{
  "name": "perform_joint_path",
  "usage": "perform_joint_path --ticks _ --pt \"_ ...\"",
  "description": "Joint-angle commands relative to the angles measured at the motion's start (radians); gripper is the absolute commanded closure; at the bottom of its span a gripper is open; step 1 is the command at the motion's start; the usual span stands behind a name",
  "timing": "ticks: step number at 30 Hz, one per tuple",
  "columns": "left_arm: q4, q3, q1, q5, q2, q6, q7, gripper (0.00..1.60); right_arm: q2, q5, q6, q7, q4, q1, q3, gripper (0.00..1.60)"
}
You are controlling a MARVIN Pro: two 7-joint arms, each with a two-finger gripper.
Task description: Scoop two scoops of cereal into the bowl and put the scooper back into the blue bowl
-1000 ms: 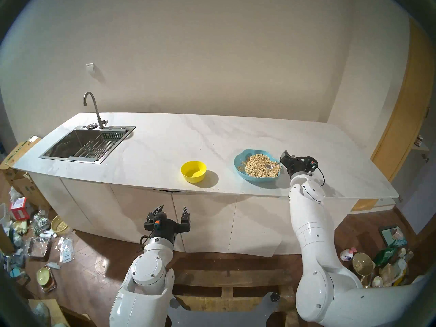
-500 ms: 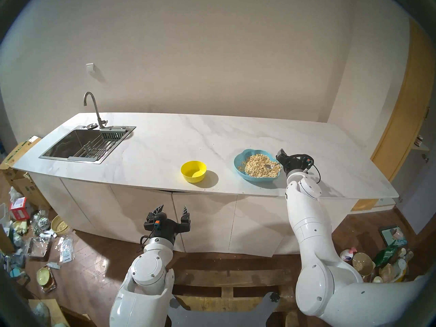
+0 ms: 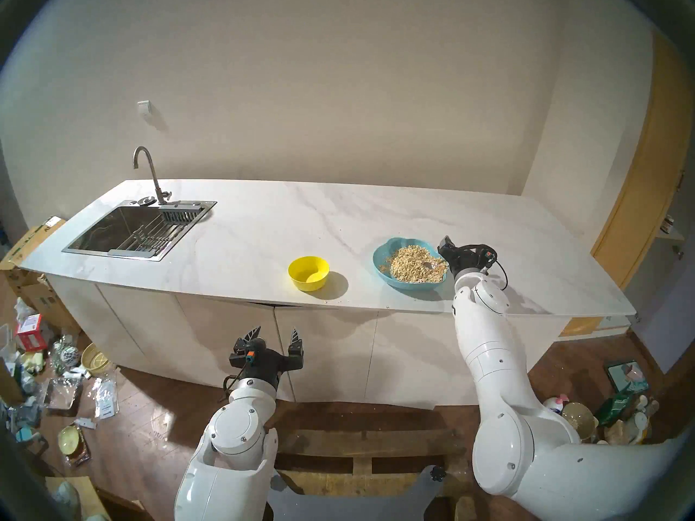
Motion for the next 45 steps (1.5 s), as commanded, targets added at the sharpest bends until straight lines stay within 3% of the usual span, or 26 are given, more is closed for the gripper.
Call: perform_joint_path --ticks 1,45 --pt "-0.026 0.002 -0.005 -0.002 0.0 -0.006 -0.004 0.0 0.007 -0.001 -0.03 0.01 -0.012 0.036 -0.003 0.0" --pt "-0.026 0.003 -0.005 -0.002 0.0 -0.006 -0.004 0.0 0.103 0.002 -0.112 0.104 0.199 0.142 -0.023 0.0"
